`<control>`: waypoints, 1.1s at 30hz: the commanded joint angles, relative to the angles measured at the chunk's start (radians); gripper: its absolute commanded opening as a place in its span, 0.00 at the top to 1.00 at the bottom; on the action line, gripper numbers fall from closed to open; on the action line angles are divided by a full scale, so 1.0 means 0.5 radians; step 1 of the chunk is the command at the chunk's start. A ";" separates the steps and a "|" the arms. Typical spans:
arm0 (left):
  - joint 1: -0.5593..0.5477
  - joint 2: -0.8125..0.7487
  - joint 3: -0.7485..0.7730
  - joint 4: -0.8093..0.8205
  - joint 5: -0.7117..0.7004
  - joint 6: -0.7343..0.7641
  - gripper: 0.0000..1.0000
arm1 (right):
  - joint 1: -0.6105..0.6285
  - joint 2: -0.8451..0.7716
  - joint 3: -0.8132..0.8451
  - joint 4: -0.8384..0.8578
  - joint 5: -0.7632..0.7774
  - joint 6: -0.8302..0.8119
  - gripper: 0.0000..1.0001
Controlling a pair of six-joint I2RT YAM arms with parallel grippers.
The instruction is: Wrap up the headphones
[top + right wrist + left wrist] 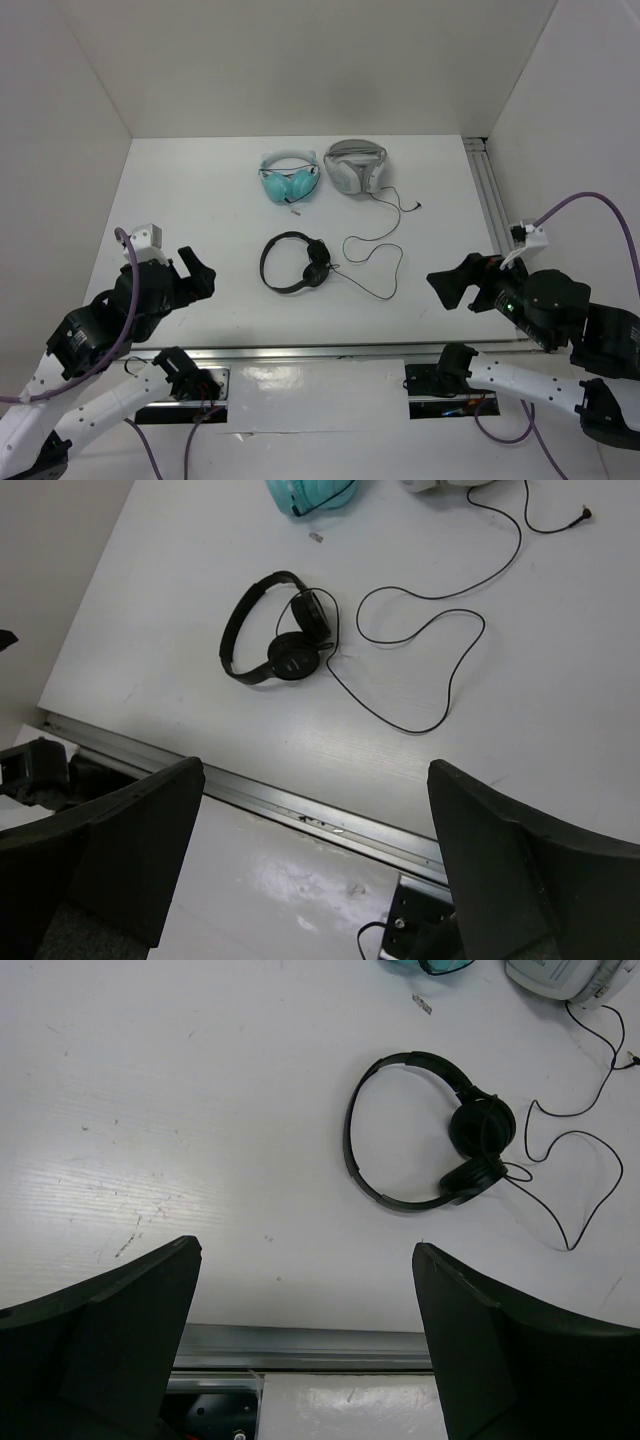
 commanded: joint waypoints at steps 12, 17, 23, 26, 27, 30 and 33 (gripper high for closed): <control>-0.004 0.061 -0.016 0.104 0.021 0.048 0.00 | 0.324 -0.183 0.107 0.124 0.056 0.219 0.00; 0.033 0.205 0.002 0.183 0.113 0.137 0.00 | 0.324 -0.042 0.107 0.011 0.127 0.201 0.00; 0.033 0.631 -0.193 0.453 0.392 -0.050 0.00 | 0.245 0.365 0.085 -0.054 0.391 0.115 0.00; 0.051 0.824 -0.353 0.796 0.432 -0.090 0.00 | 0.220 0.415 0.042 0.044 0.355 -0.028 0.00; 0.075 0.980 -0.426 0.879 0.432 -0.114 0.00 | 0.202 0.415 0.012 0.139 0.315 -0.072 0.00; 0.128 1.299 -0.455 1.214 0.402 0.005 0.00 | 0.202 0.369 -0.052 0.253 0.183 -0.173 0.00; 0.232 1.536 -0.387 1.367 0.502 0.094 0.00 | 0.202 0.320 -0.053 0.253 0.124 -0.198 0.00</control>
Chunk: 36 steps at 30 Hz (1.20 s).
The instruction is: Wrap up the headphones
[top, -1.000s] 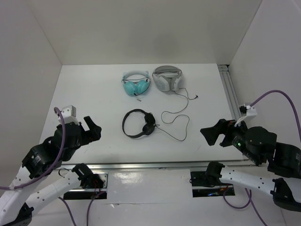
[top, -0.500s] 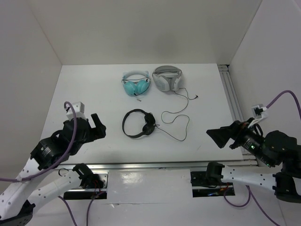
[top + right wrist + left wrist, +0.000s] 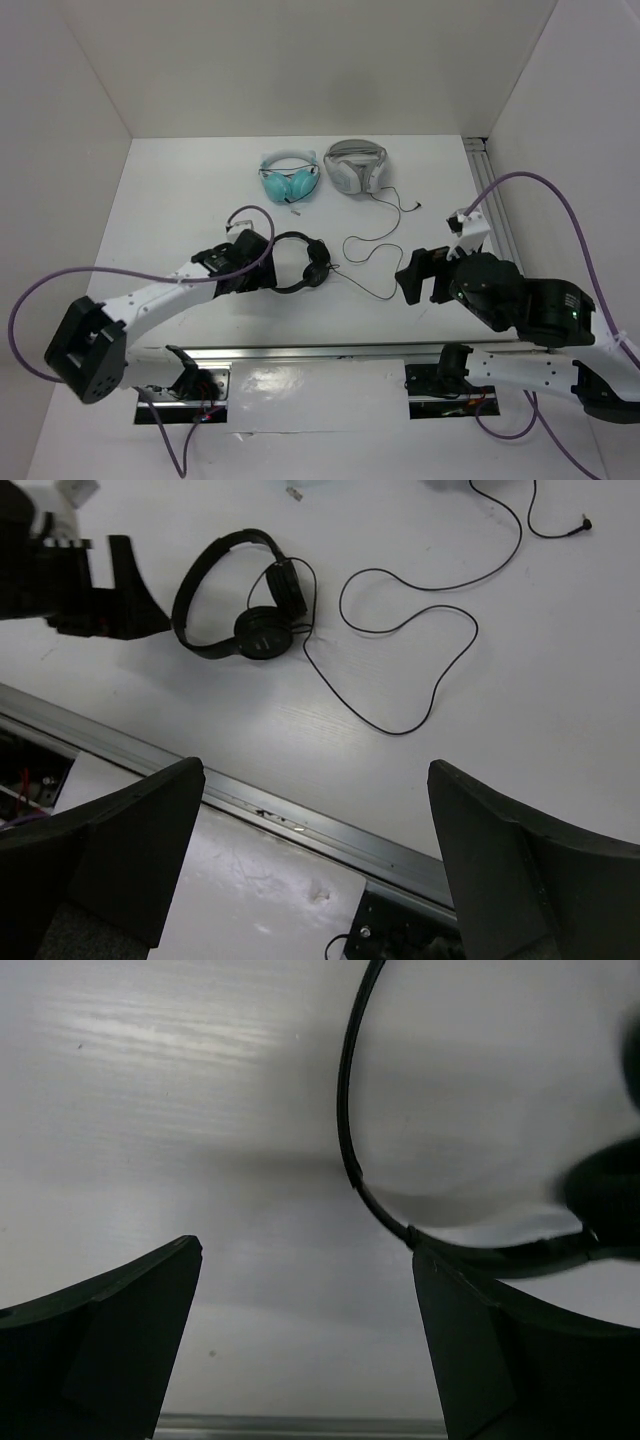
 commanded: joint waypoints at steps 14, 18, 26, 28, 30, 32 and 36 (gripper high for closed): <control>0.324 0.858 0.240 0.564 0.214 0.142 0.38 | -0.030 -0.266 -0.052 0.132 -0.216 -0.117 0.00; 0.324 0.922 0.246 0.536 0.250 0.096 0.79 | -0.030 -0.248 -0.071 0.190 -0.238 -0.117 0.00; 0.251 0.669 0.154 0.311 0.211 0.072 1.00 | -0.030 -0.186 -0.107 0.334 -0.247 -0.163 0.00; 0.141 0.391 0.215 0.108 0.019 0.007 1.00 | -0.030 -0.168 -0.126 0.423 -0.305 -0.242 0.00; 0.033 0.199 0.372 -0.247 -0.114 -0.018 1.00 | -0.030 -0.168 -0.190 0.634 -0.381 -0.322 0.00; 0.011 -0.062 0.555 -0.445 -0.228 0.001 1.00 | -0.030 -0.168 -0.245 0.924 -0.440 -0.451 0.00; -0.019 -0.320 0.932 -0.902 -0.299 0.099 1.00 | -0.030 -0.122 -0.438 1.352 -0.517 -0.650 0.00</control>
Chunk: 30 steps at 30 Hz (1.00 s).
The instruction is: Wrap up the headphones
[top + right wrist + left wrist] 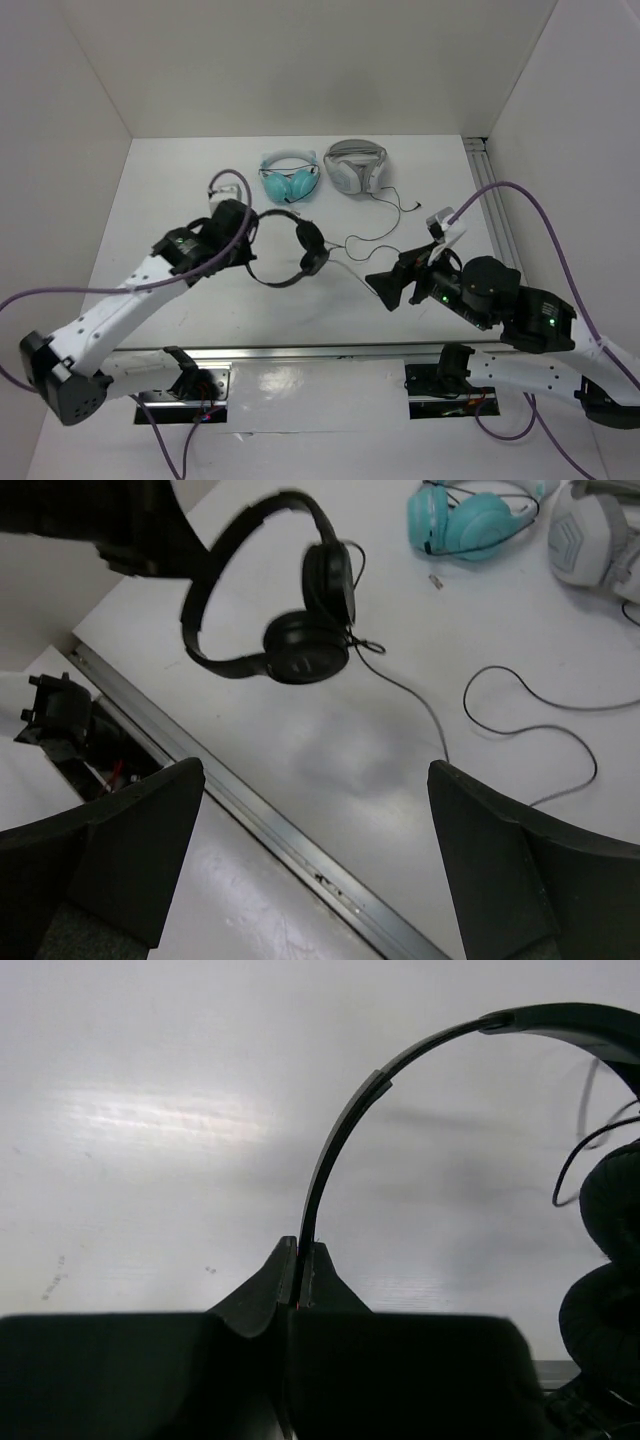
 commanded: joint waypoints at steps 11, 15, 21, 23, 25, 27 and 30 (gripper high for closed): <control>0.010 -0.242 1.207 -1.151 -0.141 0.412 1.00 | -0.013 0.366 -0.226 1.198 -0.010 -0.639 0.00; 0.010 -0.353 1.404 -1.151 -0.030 0.483 1.00 | -0.013 0.485 -0.296 1.299 -0.216 -0.722 0.00; 0.047 -0.402 1.576 -1.151 0.016 0.486 1.00 | -0.031 0.535 -0.551 1.545 -0.489 -0.763 0.01; 0.047 -0.402 1.622 -1.151 0.056 0.461 1.00 | -0.031 0.516 -0.631 1.676 -0.489 -0.744 0.01; 0.047 -0.402 1.649 -1.151 0.117 0.461 1.00 | -0.052 0.516 -0.723 1.787 -0.511 -0.723 0.03; 0.047 -0.381 1.680 -1.151 0.144 0.443 1.00 | -0.089 0.535 -0.787 1.848 -0.480 -0.699 0.05; 0.047 -0.381 1.747 -1.151 0.145 0.443 1.00 | -0.239 0.535 -0.882 2.002 -0.660 -0.643 0.14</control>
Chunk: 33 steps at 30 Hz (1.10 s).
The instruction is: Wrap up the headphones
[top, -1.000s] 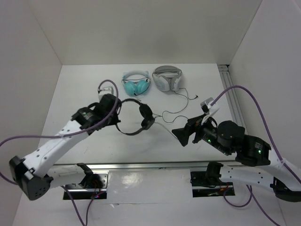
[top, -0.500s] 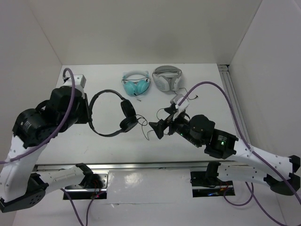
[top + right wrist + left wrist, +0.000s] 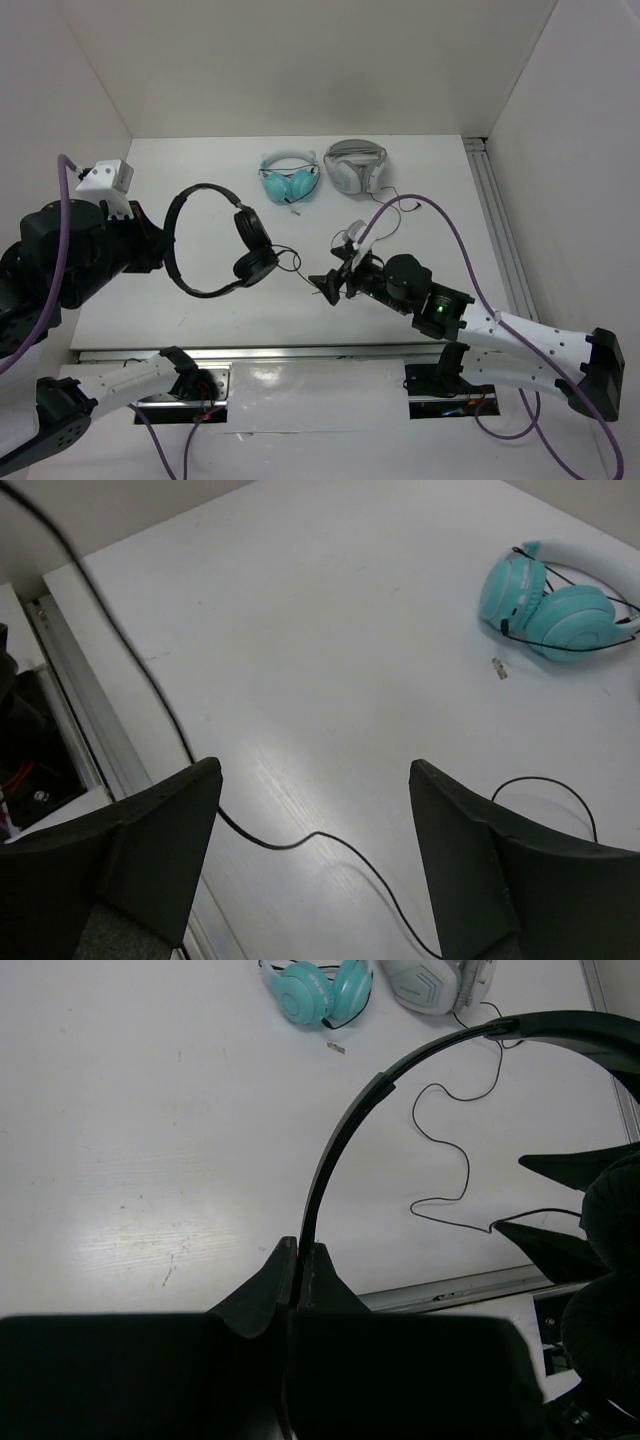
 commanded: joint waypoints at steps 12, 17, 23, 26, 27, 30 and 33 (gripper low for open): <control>0.010 0.056 0.099 0.064 0.061 -0.080 1.00 | -0.524 0.124 -0.166 0.590 -0.767 0.295 0.33; 0.010 0.056 -0.039 0.091 0.042 -0.098 1.00 | -0.524 -0.188 -0.261 0.682 -0.625 0.393 0.29; 0.010 0.056 -0.064 0.165 0.076 -0.098 1.00 | -0.543 -0.070 -0.172 0.459 -0.996 0.286 0.28; 0.010 0.096 -0.036 0.165 0.116 -0.098 1.00 | -0.543 -0.033 -0.236 0.477 -1.018 0.286 0.28; 0.010 0.117 -0.015 0.165 0.116 -0.098 1.00 | -0.543 -0.032 -0.261 0.513 -0.997 0.286 0.28; 0.010 0.139 0.028 0.165 0.116 -0.098 1.00 | -0.543 -0.014 -0.328 0.563 -0.972 0.268 0.28; 0.010 0.139 0.047 0.183 0.134 -0.098 1.00 | -0.543 0.004 -0.380 0.648 -0.972 0.268 0.28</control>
